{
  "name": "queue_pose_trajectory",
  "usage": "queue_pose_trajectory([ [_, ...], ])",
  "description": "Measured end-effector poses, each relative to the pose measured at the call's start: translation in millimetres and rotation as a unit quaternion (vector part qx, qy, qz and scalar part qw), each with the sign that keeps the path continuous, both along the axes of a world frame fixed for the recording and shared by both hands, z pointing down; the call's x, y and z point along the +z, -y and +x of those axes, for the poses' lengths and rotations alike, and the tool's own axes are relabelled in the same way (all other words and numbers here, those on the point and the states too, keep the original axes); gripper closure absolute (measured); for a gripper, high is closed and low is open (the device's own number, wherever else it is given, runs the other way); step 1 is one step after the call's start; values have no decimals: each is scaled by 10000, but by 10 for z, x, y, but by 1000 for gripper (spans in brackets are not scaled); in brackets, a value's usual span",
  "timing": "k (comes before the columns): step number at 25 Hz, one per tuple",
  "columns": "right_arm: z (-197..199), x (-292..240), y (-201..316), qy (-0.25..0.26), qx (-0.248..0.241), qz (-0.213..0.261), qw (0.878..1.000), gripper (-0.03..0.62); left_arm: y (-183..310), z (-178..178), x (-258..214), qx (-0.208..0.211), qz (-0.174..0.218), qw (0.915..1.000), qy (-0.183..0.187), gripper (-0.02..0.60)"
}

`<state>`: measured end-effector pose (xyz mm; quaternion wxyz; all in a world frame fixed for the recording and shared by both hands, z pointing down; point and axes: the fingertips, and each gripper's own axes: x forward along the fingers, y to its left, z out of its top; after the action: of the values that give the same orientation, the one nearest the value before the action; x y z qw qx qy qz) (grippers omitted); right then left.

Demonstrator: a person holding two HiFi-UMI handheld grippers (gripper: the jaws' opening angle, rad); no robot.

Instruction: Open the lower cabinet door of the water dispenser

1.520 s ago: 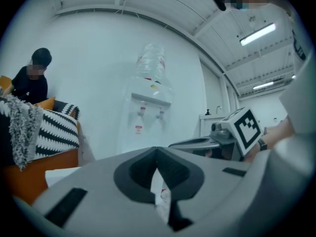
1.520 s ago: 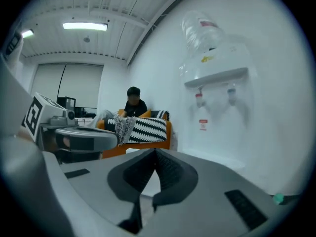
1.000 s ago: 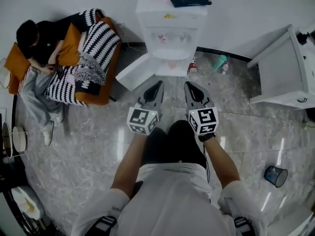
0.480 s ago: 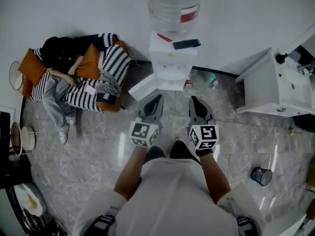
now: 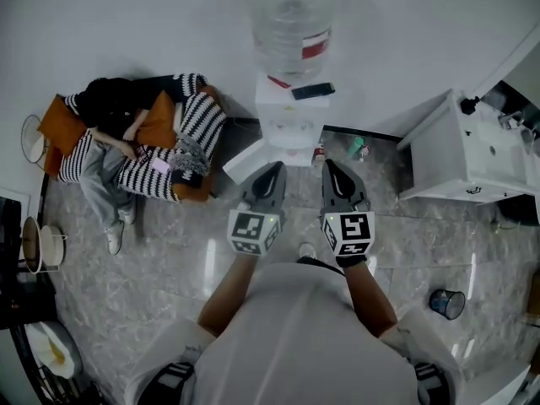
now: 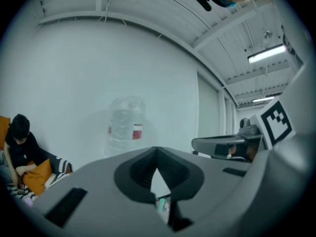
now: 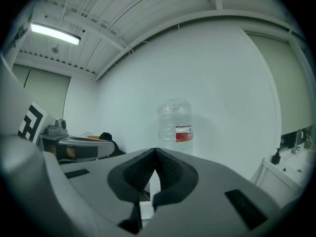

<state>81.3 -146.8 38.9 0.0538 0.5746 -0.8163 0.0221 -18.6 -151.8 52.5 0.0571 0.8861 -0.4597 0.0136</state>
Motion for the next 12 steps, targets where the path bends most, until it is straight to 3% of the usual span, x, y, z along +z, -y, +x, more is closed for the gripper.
queue_pose_trajectory([
  [6,193,-51,-60,74,116,36,9999,583,52,43,-199,-63,259,9996,-26,568],
  [12,384,-9,-77,190,203,18,9996,583,60,70,-116,-174,143,9997,-5,568],
])
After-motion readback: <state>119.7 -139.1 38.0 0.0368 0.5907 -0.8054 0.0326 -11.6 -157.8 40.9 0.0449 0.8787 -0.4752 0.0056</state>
